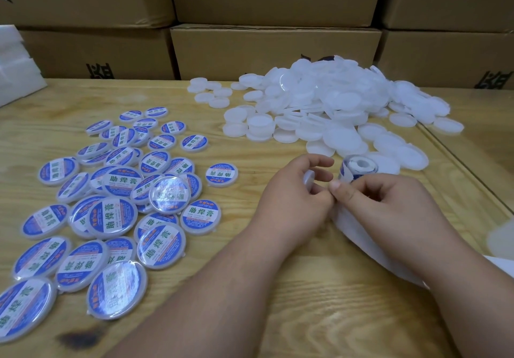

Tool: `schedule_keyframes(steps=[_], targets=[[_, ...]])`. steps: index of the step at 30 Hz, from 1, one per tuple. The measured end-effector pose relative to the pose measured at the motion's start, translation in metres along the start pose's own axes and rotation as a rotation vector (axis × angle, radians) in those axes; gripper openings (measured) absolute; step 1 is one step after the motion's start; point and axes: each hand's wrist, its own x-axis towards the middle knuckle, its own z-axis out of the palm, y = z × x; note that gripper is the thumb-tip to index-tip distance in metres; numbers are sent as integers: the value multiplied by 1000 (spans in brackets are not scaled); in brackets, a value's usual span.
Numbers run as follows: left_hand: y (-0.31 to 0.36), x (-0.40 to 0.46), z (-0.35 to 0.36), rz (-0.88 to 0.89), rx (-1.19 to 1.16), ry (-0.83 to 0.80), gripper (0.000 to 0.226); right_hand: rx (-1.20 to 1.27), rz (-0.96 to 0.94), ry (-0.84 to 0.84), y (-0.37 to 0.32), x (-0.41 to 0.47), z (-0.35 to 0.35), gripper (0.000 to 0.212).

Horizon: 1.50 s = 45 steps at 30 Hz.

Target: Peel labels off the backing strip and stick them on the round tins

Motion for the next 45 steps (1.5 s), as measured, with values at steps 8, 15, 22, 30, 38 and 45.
schedule_keyframes(steps=[8, 15, 22, 30, 38, 45], targets=[[0, 0, 0, 0, 61, -14, 35, -39, 72, -106, 4, 2, -8, 16], [0, -1, 1, -12, 85, -17, 30, -86, 64, -181, -3, 0, -12, 11], [0, 0, 0, 6, 59, 3, 23, -74, 100, -243, -14, -5, -13, 33], [0, 0, 1, 12, 51, 20, 22, -99, 86, -185, -10, -5, -13, 43], [0, -1, 2, 11, 37, -6, 27, 51, 167, -230, -7, -3, -11, 50], [0, -1, 2, 7, 55, 1, 25, -67, 115, -121, 0, 0, -10, 21]])
